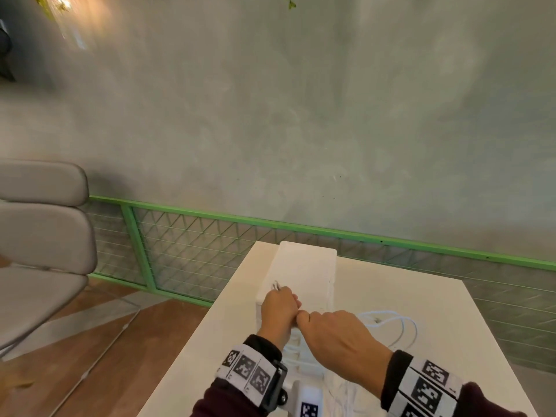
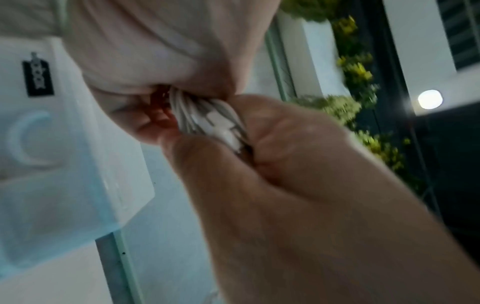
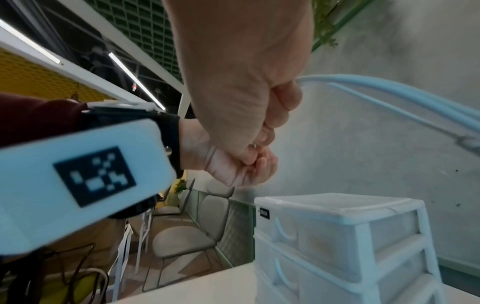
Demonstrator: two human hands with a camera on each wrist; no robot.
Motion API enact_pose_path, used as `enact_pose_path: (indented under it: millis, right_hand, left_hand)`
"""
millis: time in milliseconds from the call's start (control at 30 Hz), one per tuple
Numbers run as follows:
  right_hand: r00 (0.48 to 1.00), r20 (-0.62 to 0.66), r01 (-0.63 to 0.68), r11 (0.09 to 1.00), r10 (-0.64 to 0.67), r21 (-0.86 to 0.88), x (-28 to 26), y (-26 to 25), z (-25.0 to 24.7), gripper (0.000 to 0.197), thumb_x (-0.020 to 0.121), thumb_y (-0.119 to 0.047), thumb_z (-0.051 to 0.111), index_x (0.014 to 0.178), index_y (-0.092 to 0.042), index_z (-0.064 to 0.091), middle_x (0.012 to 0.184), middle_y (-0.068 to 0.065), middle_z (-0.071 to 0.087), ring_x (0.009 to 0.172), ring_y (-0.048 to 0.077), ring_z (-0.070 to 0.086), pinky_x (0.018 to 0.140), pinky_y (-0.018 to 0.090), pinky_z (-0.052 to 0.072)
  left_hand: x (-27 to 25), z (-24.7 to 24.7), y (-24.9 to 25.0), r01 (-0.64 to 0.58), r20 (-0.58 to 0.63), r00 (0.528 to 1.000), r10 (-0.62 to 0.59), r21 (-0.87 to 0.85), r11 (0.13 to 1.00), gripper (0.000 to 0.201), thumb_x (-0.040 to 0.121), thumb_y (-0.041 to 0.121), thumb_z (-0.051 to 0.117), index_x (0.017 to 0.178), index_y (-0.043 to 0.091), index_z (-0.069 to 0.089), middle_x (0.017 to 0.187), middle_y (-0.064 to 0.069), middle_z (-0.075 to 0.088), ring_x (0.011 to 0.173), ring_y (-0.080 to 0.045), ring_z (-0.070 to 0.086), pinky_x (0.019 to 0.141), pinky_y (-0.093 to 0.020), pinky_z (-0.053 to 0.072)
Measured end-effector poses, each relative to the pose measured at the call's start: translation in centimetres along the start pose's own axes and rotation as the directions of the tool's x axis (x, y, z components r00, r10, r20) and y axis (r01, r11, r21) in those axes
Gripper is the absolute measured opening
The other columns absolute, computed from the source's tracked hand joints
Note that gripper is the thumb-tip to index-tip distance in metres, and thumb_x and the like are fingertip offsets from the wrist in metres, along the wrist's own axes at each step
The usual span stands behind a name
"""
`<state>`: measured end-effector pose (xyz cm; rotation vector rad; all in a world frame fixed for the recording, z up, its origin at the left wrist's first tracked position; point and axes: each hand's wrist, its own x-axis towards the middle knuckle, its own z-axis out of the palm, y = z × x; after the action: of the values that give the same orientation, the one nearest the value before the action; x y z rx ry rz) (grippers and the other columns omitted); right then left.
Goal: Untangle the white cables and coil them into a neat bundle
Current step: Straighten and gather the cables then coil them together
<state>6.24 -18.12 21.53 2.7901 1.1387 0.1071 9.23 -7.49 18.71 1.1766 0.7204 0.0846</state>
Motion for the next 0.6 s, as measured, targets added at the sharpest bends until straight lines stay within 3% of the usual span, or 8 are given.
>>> enact_pose_path:
  millis: [67,133,233,333,400,467,533,600]
  right_hand:
    - [0.999,0.052,-0.011,0.999,0.009,0.033,-0.4,0.1,0.9,0.022,0.093,-0.009,0.033,0.111,-0.007,0.046,0.063,0.004,0.038,0.044,0.017,0.019,0.043,0.03,0.01]
    - [0.997,0.079,-0.02,0.997,0.015,0.068,-0.6,0.5,1.3,0.029,0.098,-0.02,0.027,0.123,-0.009,0.036,0.093,0.012,0.06,0.051,0.026,0.034,0.047,0.033,0.022]
    - [0.993,-0.033,-0.1,0.96,0.112,0.261,-0.8,1.1,1.3,0.041,0.099,-0.035,0.024,0.133,-0.012,0.028,0.106,0.011,0.064,0.076,0.032,0.055,0.064,0.034,0.035]
    - [0.988,-0.036,-0.101,0.809,0.149,0.579,-0.9,1.4,1.2,0.028,0.097,-0.033,0.034,0.121,-0.02,0.04,0.103,0.008,0.066,0.089,0.03,0.061,0.073,0.035,0.042]
    - [0.99,-0.034,-0.067,0.677,0.134,0.733,-0.9,1.4,1.3,0.018,0.096,-0.024,0.04,0.111,-0.031,0.047,0.092,-0.001,0.065,0.08,0.018,0.06,0.074,0.031,0.044]
    - [0.992,-0.036,-0.044,0.603,0.119,0.797,-0.9,1.4,1.5,0.019,0.096,-0.021,0.042,0.1,-0.039,0.046,0.082,-0.007,0.059,0.069,0.007,0.053,0.068,0.023,0.043]
    - [0.996,-0.006,-0.049,0.595,0.091,0.802,-0.9,1.5,1.4,0.022,0.095,-0.029,0.045,0.116,-0.033,0.046,0.087,-0.006,0.058,0.069,0.002,0.051,0.063,0.017,0.041]
    - [0.995,0.065,-0.094,0.61,0.069,0.787,-1.4,2.5,1.4,0.038,0.089,-0.043,0.054,0.123,-0.031,0.043,0.083,-0.014,0.056,0.065,-0.004,0.051,0.059,0.013,0.039]
  left_hand:
    - [0.0,0.2,-0.3,0.085,0.035,0.996,-0.083,-0.071,0.994,0.032,0.096,0.004,0.035,0.065,0.005,0.042,0.057,-0.007,0.046,0.05,-0.018,0.043,0.043,-0.023,0.04]
    - [-0.6,0.3,0.2,0.162,0.139,0.982,-0.131,-0.241,0.957,0.034,0.099,0.009,0.036,0.065,0.005,0.041,0.044,-0.006,0.044,0.038,-0.018,0.046,0.05,-0.031,0.047]
    - [-2.0,0.0,1.1,0.188,0.31,0.95,-0.037,-0.473,0.861,0.036,0.099,0.024,0.042,0.066,0.008,0.046,0.037,-0.002,0.047,0.038,-0.018,0.06,0.07,-0.044,0.048]
    - [-3.3,-0.3,1.1,0.172,0.433,0.897,0.085,-0.522,0.836,0.033,0.093,0.029,0.049,0.067,0.009,0.055,0.047,-0.003,0.058,0.061,-0.022,0.071,0.075,-0.037,0.048]
    - [-3.7,-0.3,0.1,0.175,0.484,0.87,0.091,-0.477,0.861,0.036,0.093,0.029,0.048,0.064,0.009,0.056,0.061,-0.007,0.067,0.074,-0.024,0.073,0.077,-0.035,0.052]
    - [-3.8,-0.3,-0.7,0.155,0.502,0.859,0.097,-0.437,0.886,0.041,0.096,0.033,0.04,0.062,0.012,0.049,0.069,-0.008,0.071,0.082,-0.021,0.073,0.08,-0.034,0.05]
    - [-4.0,-0.2,-0.8,0.131,0.48,0.871,0.103,-0.431,0.893,0.043,0.098,0.036,0.035,0.061,0.013,0.043,0.057,-0.003,0.064,0.081,-0.018,0.073,0.078,-0.033,0.051]
    - [-3.7,-0.5,-0.1,0.094,0.419,0.899,0.128,-0.47,0.878,0.044,0.098,0.037,0.034,0.061,0.014,0.041,0.046,0.002,0.049,0.074,-0.017,0.073,0.079,-0.036,0.051]
